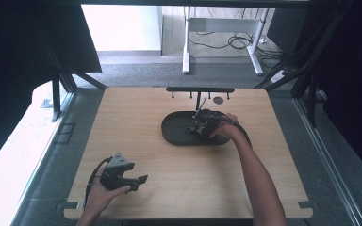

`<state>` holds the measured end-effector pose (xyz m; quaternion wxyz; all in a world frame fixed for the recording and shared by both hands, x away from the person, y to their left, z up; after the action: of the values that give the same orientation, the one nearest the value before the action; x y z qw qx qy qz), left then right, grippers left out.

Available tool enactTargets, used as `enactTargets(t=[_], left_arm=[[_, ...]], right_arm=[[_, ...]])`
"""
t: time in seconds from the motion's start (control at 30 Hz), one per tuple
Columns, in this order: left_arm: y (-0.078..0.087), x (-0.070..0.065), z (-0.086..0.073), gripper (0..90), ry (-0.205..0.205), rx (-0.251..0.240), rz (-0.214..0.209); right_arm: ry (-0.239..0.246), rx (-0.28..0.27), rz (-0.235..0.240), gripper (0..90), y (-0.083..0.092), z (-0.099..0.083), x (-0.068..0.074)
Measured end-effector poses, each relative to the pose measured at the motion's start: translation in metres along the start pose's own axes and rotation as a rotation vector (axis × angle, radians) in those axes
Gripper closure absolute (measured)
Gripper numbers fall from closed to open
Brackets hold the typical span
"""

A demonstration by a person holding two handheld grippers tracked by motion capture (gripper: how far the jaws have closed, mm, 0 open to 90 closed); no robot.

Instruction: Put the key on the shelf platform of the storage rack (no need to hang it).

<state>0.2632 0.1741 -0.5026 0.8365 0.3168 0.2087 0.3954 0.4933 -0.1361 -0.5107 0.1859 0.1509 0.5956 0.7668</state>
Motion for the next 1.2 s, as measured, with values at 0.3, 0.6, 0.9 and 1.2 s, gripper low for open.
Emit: enactTargets(t=[0.3,0.6,0.9,1.2], left_arm=[[-0.001,0.000,0.000,26.1,-0.005,0.008,0.001],[-0.001,0.000,0.000,26.1,-0.002,0.008,0.000],[-0.001,0.000,0.000,26.1,-0.006,0.009,0.002],[-0.003,-0.002,0.000,26.1,-0.007,0.010,0.000]], right_arm=[[-0.004,0.017,-0.002,49.4,-0.006,-0.005,-0.002],[-0.016,0.022,-0.019,47.6,-0.008,-0.005,-0.002],[-0.021,-0.038,-0.019,43.8,0.005,-0.004,0.002],[-0.003,-0.082,-0.037,42.5,0.021,-0.001,0.013]])
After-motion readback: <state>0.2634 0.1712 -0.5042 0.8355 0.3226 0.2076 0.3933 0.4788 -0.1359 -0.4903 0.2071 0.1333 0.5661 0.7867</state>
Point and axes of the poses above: each handheld gripper's, and its own axes: y roughly backward along the jaws, z roughly out of its top, x roughly to its left, the point moved 2 cm from there along -y, roughly forward along the jaws, and after that the axes turned 6 degrees about z, right-handed, at the moved point
